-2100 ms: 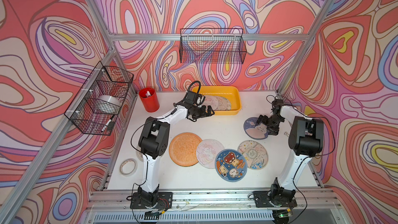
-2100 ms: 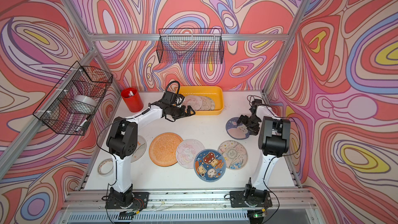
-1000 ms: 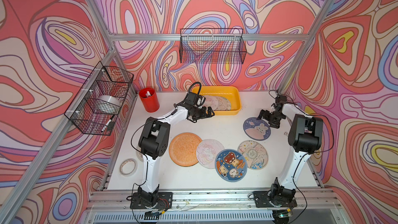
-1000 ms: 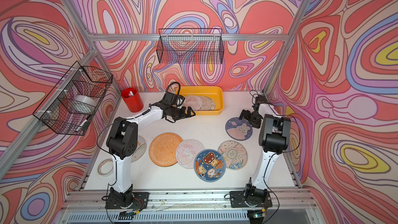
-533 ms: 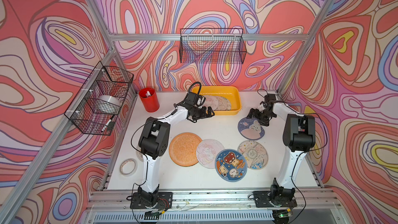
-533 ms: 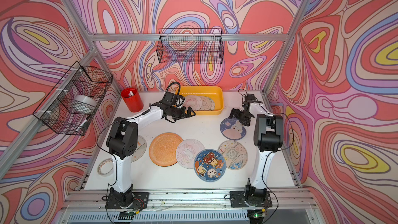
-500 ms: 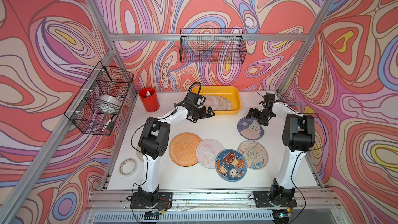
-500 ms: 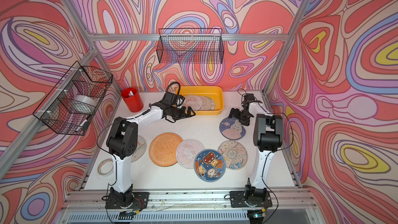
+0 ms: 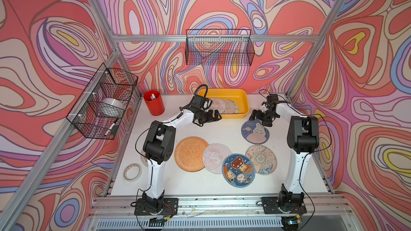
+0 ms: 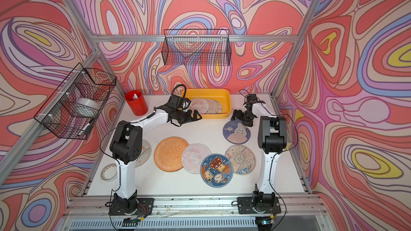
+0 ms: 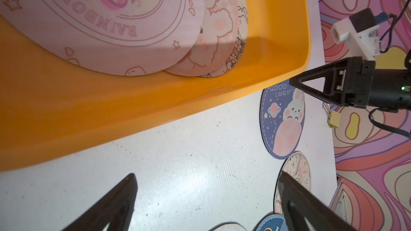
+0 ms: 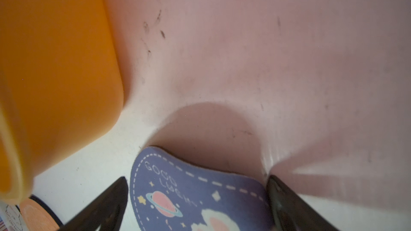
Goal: Put the coasters into the storage box
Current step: Move the coaster to the center of the board, then pick up the coaster from the center of the board.
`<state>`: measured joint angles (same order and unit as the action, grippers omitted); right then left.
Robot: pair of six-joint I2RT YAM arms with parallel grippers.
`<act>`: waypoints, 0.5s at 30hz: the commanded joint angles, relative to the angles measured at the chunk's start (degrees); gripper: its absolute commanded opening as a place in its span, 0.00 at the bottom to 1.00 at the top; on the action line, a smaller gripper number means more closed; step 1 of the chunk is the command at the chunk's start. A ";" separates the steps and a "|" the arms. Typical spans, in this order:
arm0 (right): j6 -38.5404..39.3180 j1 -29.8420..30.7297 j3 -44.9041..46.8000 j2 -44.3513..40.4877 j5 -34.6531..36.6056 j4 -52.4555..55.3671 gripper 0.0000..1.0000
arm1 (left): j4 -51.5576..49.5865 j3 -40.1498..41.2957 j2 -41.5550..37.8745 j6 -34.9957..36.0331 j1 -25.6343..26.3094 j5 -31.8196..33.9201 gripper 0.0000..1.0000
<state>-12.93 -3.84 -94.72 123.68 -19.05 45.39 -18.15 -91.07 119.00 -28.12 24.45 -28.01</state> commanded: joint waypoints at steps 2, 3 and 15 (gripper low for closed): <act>0.10 -4.02 3.59 -4.04 2.06 3.81 0.98 | 0.66 0.03 -1.10 -0.09 0.43 0.51 1.00; 0.18 -4.42 4.52 -4.69 1.76 4.22 0.98 | 0.71 0.09 -1.13 -0.09 0.44 0.50 1.00; -1.27 -6.62 12.67 -8.99 -1.02 5.70 0.93 | 0.37 -0.68 -0.67 0.39 0.48 -0.01 1.00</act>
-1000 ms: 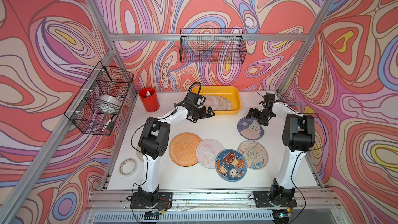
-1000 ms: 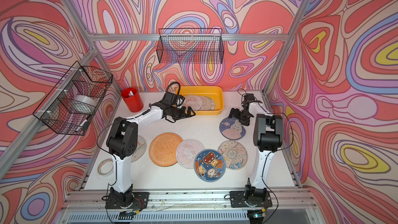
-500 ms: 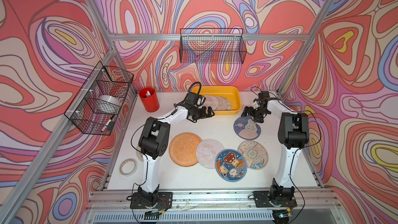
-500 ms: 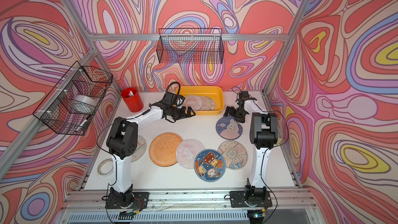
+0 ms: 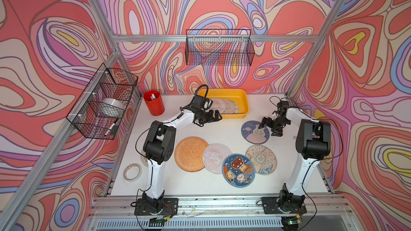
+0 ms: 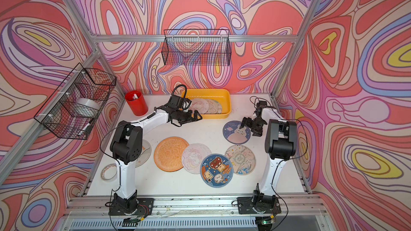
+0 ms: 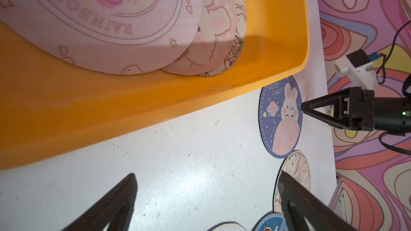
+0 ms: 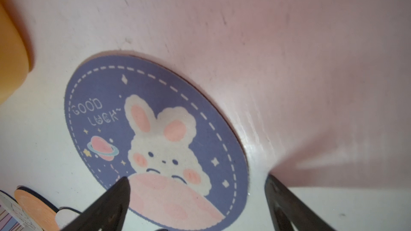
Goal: Put the coasters into the storage box
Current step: Pick up the coaster from the center of the board.
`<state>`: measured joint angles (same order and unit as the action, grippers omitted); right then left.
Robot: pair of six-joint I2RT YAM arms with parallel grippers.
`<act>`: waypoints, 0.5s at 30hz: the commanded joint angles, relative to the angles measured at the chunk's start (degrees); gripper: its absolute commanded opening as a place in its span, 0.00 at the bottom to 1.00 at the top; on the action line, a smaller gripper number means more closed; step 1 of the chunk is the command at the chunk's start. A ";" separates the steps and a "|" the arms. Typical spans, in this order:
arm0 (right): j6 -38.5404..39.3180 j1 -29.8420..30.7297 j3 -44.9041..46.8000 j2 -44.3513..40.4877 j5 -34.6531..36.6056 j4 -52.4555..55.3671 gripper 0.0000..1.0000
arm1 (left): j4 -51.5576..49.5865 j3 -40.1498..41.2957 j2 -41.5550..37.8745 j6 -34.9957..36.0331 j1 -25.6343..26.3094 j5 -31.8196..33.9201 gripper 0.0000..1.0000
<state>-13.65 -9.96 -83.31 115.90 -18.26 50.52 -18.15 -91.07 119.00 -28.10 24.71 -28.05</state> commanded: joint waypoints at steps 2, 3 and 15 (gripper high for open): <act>-0.86 -0.51 1.80 -1.16 -4.41 -0.06 0.90 | 0.21 -0.61 -0.66 0.54 0.18 -0.07 1.00; -1.04 -0.44 1.99 -1.07 -5.29 -0.23 0.88 | 0.12 -0.61 -0.65 0.55 0.22 -0.07 1.00; -1.42 0.37 2.11 1.18 -6.36 -0.93 0.61 | 0.53 0.71 -1.37 0.60 0.17 0.13 1.00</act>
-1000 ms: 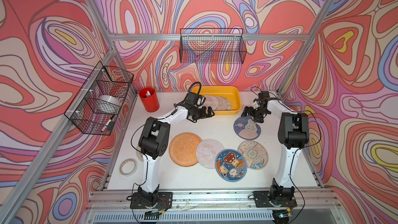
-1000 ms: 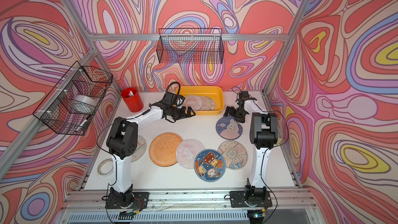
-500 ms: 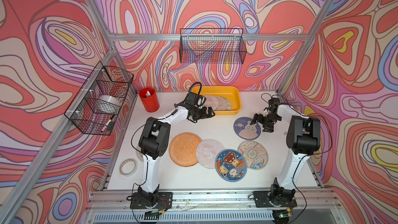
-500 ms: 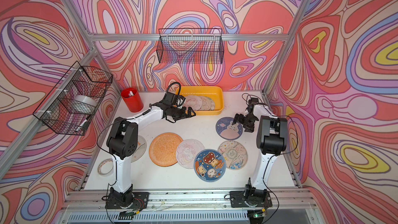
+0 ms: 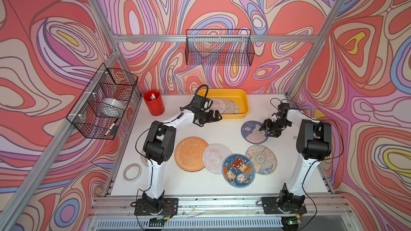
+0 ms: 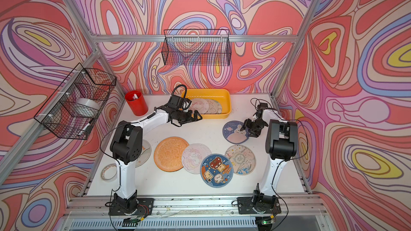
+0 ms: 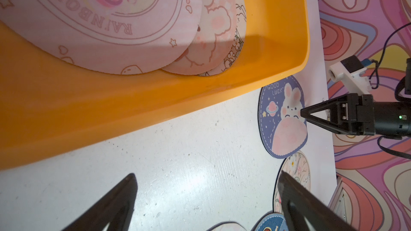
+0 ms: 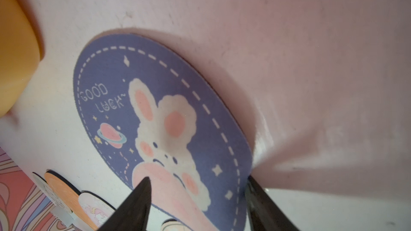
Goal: Put the coasters into the storage box
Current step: Pick up the coaster from the center of the board.
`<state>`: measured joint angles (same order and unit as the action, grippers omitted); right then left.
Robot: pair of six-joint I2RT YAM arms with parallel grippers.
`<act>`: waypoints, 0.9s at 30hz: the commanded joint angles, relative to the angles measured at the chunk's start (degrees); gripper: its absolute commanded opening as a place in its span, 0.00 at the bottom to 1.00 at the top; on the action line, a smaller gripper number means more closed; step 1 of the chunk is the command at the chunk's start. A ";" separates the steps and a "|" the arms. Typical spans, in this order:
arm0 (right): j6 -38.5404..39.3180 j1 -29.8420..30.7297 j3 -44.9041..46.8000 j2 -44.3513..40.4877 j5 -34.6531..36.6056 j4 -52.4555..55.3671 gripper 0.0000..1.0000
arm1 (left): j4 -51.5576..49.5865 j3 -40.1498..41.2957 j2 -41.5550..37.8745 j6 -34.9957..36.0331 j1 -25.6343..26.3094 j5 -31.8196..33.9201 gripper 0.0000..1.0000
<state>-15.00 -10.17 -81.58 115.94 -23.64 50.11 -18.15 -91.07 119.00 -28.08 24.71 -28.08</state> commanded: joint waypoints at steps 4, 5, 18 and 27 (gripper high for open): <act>-0.13 0.59 0.38 0.78 -0.53 -0.75 0.38 | 0.77 1.53 -1.99 0.58 0.20 0.38 1.00; -0.18 0.58 0.22 0.80 -0.50 -0.78 0.32 | 0.78 1.71 -2.02 0.60 0.22 0.47 1.00; 0.63 1.80 -3.50 -4.90 -7.90 -0.19 0.00 | 1.09 3.95 -4.01 0.53 -0.18 1.47 1.00; -1.69 5.49 -10.68 -9.71 -14.51 0.88 0.00 | 2.52 7.10 -6.25 -0.35 -1.83 1.45 1.00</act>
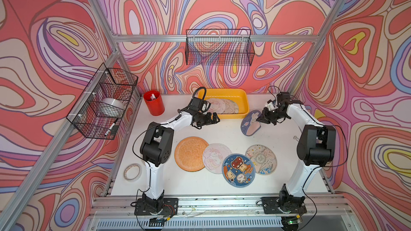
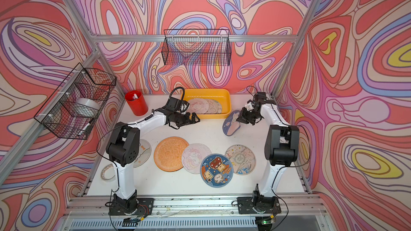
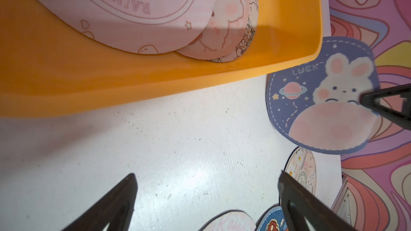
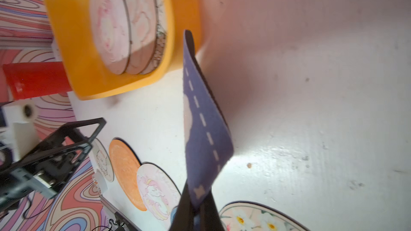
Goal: Put the coasters into the storage box
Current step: Pick up the coaster from the center of the board.
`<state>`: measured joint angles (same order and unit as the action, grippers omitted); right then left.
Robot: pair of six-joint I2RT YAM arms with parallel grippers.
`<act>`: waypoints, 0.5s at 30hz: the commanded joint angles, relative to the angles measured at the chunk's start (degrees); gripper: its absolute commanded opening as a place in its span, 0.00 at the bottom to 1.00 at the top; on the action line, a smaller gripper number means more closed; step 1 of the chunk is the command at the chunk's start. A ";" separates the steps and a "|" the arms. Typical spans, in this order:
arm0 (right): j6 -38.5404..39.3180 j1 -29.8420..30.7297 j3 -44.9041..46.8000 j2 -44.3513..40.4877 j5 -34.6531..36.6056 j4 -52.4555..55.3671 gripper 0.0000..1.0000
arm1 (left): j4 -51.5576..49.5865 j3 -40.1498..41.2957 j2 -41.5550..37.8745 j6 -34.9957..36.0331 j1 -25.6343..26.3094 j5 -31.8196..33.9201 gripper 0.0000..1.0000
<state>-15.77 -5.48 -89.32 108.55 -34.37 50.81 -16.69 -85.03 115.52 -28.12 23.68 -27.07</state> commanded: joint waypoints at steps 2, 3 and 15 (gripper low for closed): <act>-2.26 1.71 -5.23 -2.56 -4.78 0.29 0.00 | 1.13 1.94 -3.34 -0.43 -1.23 0.48 1.00; -2.79 2.29 -6.65 -2.56 -5.14 0.43 0.00 | 1.12 2.36 -3.77 -0.43 -1.54 0.54 1.00; -8.85 10.24 -26.95 7.81 -5.00 -0.81 0.00 | 4.01 7.76 -7.37 -0.67 -4.01 0.47 1.00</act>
<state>-22.37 2.98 -113.27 112.27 -38.89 50.89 -14.37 -78.59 110.72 -28.18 20.36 -26.96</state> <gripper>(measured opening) 0.058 0.999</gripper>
